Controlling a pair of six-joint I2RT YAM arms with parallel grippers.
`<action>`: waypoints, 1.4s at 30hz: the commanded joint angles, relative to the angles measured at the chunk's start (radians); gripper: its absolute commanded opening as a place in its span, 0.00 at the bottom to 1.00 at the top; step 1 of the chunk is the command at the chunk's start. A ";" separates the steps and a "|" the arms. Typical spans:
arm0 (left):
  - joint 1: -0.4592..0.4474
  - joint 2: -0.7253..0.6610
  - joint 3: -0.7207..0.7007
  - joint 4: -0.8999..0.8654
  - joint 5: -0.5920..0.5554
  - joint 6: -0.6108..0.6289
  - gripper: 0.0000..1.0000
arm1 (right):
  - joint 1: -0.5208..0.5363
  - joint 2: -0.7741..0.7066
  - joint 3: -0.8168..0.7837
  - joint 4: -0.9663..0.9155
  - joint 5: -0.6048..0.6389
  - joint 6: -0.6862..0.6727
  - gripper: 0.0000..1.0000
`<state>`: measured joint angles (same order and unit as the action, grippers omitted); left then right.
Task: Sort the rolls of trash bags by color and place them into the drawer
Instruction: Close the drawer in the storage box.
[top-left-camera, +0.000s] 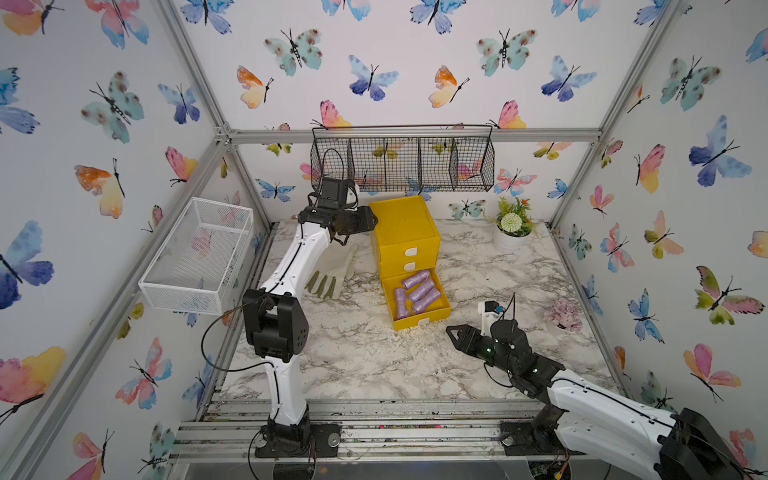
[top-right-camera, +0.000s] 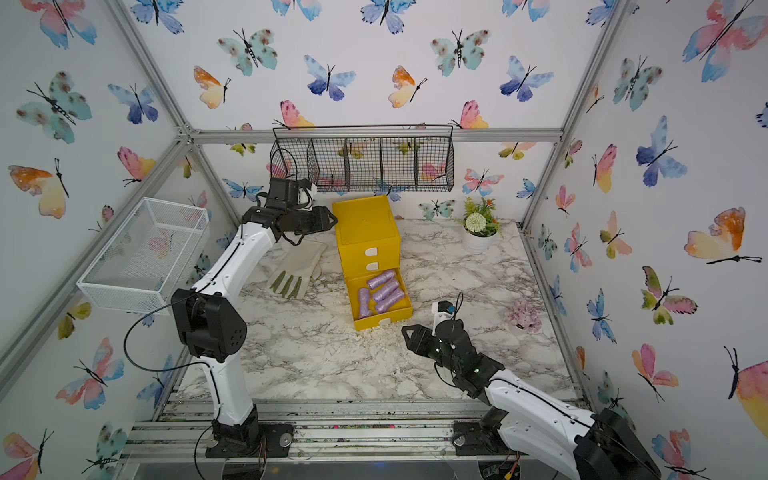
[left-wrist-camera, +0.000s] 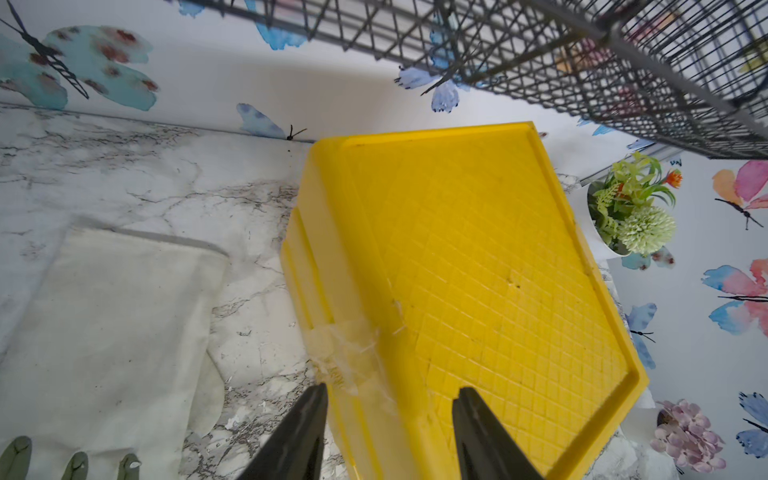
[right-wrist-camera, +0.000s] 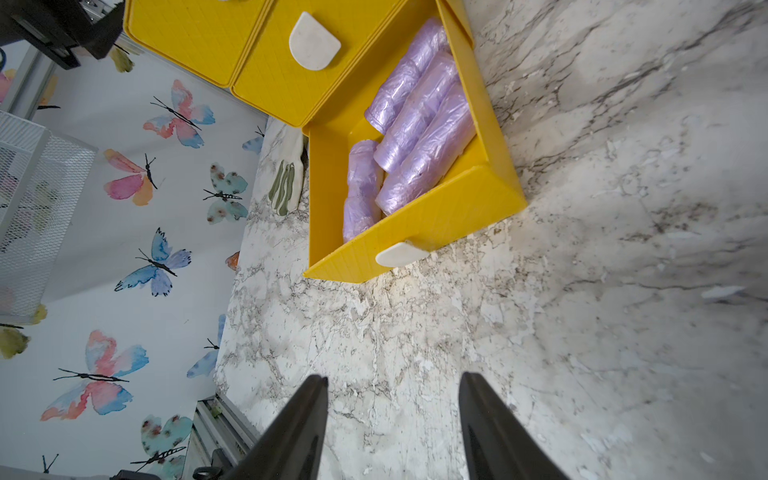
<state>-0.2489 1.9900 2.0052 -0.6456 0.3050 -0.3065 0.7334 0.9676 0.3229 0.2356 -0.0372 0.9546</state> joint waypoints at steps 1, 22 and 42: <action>-0.004 0.034 0.033 -0.029 0.006 0.014 0.53 | -0.003 0.018 -0.022 0.055 -0.023 0.014 0.56; -0.058 0.085 0.029 -0.020 0.008 0.018 0.27 | -0.003 0.219 -0.076 0.275 0.002 0.084 0.51; -0.062 0.084 -0.007 -0.038 -0.001 -0.003 0.26 | -0.002 0.649 -0.005 0.703 0.002 0.316 0.41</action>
<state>-0.2890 2.0525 2.0281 -0.6189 0.2859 -0.3336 0.7334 1.5887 0.2939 0.8505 -0.0540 1.2232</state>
